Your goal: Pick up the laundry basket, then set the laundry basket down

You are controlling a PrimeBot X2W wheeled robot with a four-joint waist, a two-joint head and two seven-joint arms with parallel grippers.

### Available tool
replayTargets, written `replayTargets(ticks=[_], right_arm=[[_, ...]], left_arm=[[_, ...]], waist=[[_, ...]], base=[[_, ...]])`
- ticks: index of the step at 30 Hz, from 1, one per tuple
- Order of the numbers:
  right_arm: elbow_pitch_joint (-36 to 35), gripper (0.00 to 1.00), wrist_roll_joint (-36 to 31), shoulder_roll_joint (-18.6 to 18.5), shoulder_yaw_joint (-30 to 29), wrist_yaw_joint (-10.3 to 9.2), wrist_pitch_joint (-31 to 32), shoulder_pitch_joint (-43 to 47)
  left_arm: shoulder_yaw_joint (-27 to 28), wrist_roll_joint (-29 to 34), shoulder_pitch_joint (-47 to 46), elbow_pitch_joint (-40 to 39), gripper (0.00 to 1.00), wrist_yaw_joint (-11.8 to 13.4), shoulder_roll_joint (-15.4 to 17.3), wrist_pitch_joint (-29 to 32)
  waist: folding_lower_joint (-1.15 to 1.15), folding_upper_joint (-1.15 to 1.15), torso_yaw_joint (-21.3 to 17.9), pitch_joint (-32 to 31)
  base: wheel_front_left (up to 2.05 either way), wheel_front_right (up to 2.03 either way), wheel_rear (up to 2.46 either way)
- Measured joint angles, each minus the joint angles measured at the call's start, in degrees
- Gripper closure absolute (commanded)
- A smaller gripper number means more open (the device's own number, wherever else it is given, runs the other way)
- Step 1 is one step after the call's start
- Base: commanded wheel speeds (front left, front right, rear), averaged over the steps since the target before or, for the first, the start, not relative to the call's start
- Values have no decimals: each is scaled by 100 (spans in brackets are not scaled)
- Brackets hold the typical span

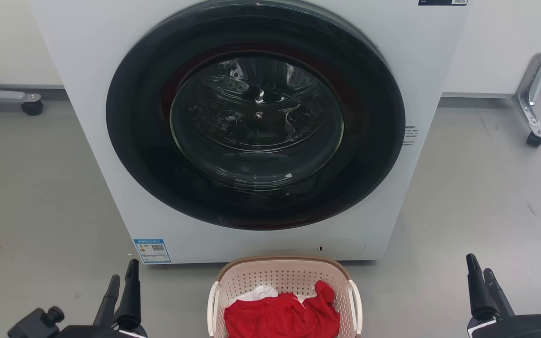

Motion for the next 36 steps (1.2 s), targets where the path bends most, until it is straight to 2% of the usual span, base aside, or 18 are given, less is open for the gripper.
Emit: replayTargets(ticks=[6,18,36], right_arm=[[-11,0,-647,-115,265,-146,-126,-8],[86,0,-1663,-243,725,-304,-376,-34],[336,0,-2840,-349,1202,-516,-731,-33]], left_arm=[[-212,612,-4,-67,0,70,87,-119],[-575,1757,-3,-65,0,310,204,-370],[-890,3039,21,156,0,567,260,-713]], waist=[[0,0,1,-10],[0,0,5,-12],[0,0,3,-2]], base=[[0,0,0],[0,0,0],[0,0,0]])
